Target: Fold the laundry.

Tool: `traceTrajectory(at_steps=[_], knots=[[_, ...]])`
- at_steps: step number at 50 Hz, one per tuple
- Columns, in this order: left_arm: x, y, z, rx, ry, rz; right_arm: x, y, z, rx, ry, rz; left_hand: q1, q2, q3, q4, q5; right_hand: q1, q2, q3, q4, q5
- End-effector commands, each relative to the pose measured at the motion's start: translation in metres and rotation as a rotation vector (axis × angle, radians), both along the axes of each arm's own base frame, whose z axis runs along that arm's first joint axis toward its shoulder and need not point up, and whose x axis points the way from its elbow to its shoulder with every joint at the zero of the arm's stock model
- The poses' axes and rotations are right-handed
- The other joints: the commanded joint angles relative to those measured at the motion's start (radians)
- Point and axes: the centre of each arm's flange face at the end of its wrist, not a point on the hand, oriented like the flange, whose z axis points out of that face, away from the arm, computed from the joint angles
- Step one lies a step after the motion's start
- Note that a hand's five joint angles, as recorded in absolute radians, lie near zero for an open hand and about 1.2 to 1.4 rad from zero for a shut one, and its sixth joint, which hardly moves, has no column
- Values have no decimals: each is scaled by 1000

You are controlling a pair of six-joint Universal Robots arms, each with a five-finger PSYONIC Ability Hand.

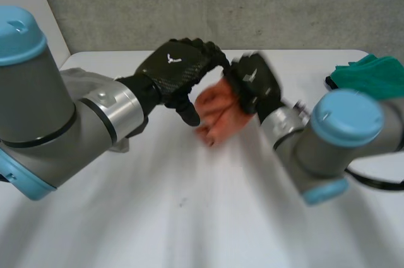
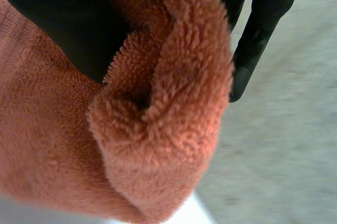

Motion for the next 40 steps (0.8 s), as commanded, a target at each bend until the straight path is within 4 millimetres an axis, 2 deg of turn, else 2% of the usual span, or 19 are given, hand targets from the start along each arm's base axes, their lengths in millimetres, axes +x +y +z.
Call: traceTrajectory(at_steps=[1, 4, 6, 7, 9, 10, 13, 14, 16, 17, 20, 21, 26, 28, 31, 33, 37, 39, 40], knots=[[2, -2, 17, -15, 49, 8, -47, -80, 70, -168, -166, -156, -112, -18, -14, -13, 5, 379, 247, 245, 201, 297], [1, -2, 18, -6, 61, 6, -88, -120, 98, -258, -282, -228, -109, -15, -11, -10, 8, 379, 247, 245, 201, 297], [1, -1, 19, -5, 68, 4, -109, -136, 108, -300, -329, -257, -109, -15, -11, -10, 8, 379, 247, 245, 201, 297], [1, -1, 19, -5, 68, 4, -133, -152, 115, -351, -362, -283, -109, -15, -11, -10, 8, 379, 247, 245, 201, 297], [0, 0, 19, -4, 68, 0, -158, -168, 115, -383, -375, -304, -109, -15, -11, -10, 8, 379, 247, 245, 201, 297], [0, 1, 18, -2, 67, -2, -183, -184, 105, -395, -370, -324, -109, -15, -11, -10, 8, 379, 247, 245, 201, 297], [-1, 2, 16, 3, 64, -6, -217, -205, 86, -394, -345, -340, -109, -15, -11, -10, 8, 379, 247, 245, 201, 297], [-1, 2, 15, 6, 62, -6, -235, -217, 69, -381, -320, -337, -109, -15, -11, -10, 8, 379, 247, 245, 201, 297], [-1, 2, 13, 12, 60, -6, -251, -228, 44, -341, -294, -318, -109, -15, -11, -10, 8, 379, 247, 245, 201, 297], [-1, 2, 12, 14, 59, -5, -264, -236, 20, -294, -275, -299, -109, -15, -11, -10, 8, 379, 247, 245, 201, 297], [-4, 4, 9, 22, 54, -13, -283, -244, -21, -217, -241, -268, -106, -12, -8, -7, 10, 379, 247, 245, 201, 297], [-5, 6, 8, 25, 53, -18, -297, -247, -47, -162, -224, -259, -106, -12, -8, -7, 10, 379, 247, 245, 201, 297], [-10, 9, 0, 43, 40, -33, -325, -239, -99, -39, -192, -237, -103, -9, -5, -4, 13, 379, 247, 245, 201, 297], [-10, 9, -1, 45, 39, -33, -326, -236, -103, -32, -185, -239, -103, -9, -5, -4, 13, 379, 247, 245, 201, 297], [-10, 10, -1, 45, 39, -34, -344, -229, -106, -23, -166, -275, -100, -6, -2, -1, 16, 379, 247, 245, 201, 297], [-10, 10, -2, 49, 36, -36, -360, -226, -92, -44, -149, -307, -100, -6, -2, -1, 16, 379, 247, 245, 201, 297], [-10, 11, -2, 49, 35, -36, -362, -220, -71, -62, -142, -312, -103, -9, -5, -4, 13, 319, 187, 185, 141, 237], [-10, 12, -3, 51, 35, -37, -361, -218, -65, -63, -144, -314, -103, -9, -5, -4, 13, -5, -138, -139, -184, -88], [-10, 12, -2, 50, 35, -37, -360, -217, -60, -59, -149, -321, -103, -9, -5, -4, 13, -623, -756, -757, -802, -706]])
